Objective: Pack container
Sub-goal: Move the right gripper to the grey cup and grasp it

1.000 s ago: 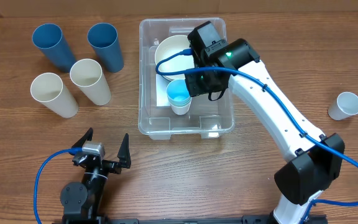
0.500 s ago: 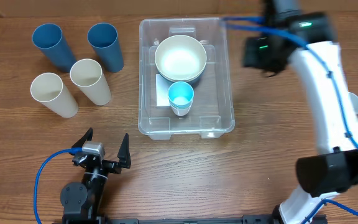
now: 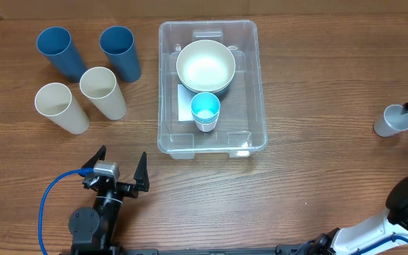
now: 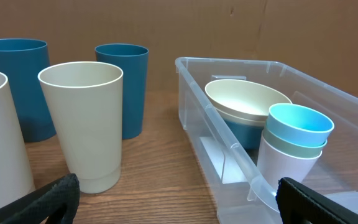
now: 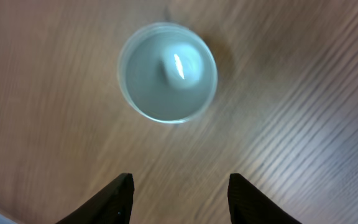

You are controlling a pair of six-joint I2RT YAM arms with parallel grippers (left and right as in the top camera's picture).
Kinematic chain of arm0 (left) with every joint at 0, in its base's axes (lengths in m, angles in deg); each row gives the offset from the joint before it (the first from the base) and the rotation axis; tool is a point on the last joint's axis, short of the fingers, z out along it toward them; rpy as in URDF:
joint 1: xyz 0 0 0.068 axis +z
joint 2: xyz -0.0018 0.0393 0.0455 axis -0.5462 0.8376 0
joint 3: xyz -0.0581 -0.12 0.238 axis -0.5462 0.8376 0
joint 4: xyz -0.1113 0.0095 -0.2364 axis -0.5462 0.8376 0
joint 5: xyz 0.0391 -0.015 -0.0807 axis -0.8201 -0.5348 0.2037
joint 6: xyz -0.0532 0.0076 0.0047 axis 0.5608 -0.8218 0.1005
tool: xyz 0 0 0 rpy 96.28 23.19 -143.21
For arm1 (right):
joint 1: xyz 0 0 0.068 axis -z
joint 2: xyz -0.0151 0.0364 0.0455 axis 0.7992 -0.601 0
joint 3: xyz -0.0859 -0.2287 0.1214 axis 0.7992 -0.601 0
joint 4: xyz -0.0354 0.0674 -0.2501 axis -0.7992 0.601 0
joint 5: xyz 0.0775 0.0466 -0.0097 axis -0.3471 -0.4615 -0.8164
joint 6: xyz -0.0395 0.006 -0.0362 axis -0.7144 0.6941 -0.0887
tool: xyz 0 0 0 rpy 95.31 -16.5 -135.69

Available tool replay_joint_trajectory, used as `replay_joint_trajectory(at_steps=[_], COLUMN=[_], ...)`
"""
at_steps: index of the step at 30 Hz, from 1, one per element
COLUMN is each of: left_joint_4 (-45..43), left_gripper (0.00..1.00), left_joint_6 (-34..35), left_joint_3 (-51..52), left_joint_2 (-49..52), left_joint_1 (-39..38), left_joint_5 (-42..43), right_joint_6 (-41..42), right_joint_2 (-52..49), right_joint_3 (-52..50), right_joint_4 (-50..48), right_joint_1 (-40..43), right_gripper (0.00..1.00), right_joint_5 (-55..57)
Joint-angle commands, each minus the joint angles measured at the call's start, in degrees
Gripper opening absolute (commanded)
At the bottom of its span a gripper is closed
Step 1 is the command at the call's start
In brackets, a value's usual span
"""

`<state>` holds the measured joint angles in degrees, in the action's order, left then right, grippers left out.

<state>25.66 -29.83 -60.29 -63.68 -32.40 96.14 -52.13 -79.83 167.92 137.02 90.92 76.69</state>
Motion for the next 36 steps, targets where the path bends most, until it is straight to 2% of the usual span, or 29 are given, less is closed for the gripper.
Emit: replay_joint_trajectory(at_steps=[1, 11, 19, 28, 36], left_joint_4=[-0.07, -0.07, -0.07, -0.07, -0.07], left_gripper=[1.0, 1.0, 1.0, 1.0, 1.0], left_joint_6=[-1.49, -1.49, -1.49, -1.49, -1.49], left_joint_3=[0.2, 0.2, 0.2, 0.2, 0.2], left_joint_2=[-0.44, -0.44, -0.44, -0.44, -0.44], left_joint_1=[-0.39, -0.39, -0.39, -0.39, -0.39], left_joint_5=[0.92, 0.92, 0.92, 0.92, 0.92], right_joint_6=[0.55, 3.34, 8.07, 9.09, 9.07], right_joint_2=[1.2, 0.85, 0.46, 0.04, -5.95], right_joint_3=[-6.25, -8.96, -9.01, -9.03, -9.03], right_joint_4=[-5.03, -13.03, -11.41, -12.92, -13.88], right_joint_1=[-0.07, -0.07, 0.15, 0.13, 0.13], right_gripper=[0.51, 0.51, 0.51, 0.5, 0.47], right_joint_5=[-0.13, -0.11, 4.87, 6.58, 6.34])
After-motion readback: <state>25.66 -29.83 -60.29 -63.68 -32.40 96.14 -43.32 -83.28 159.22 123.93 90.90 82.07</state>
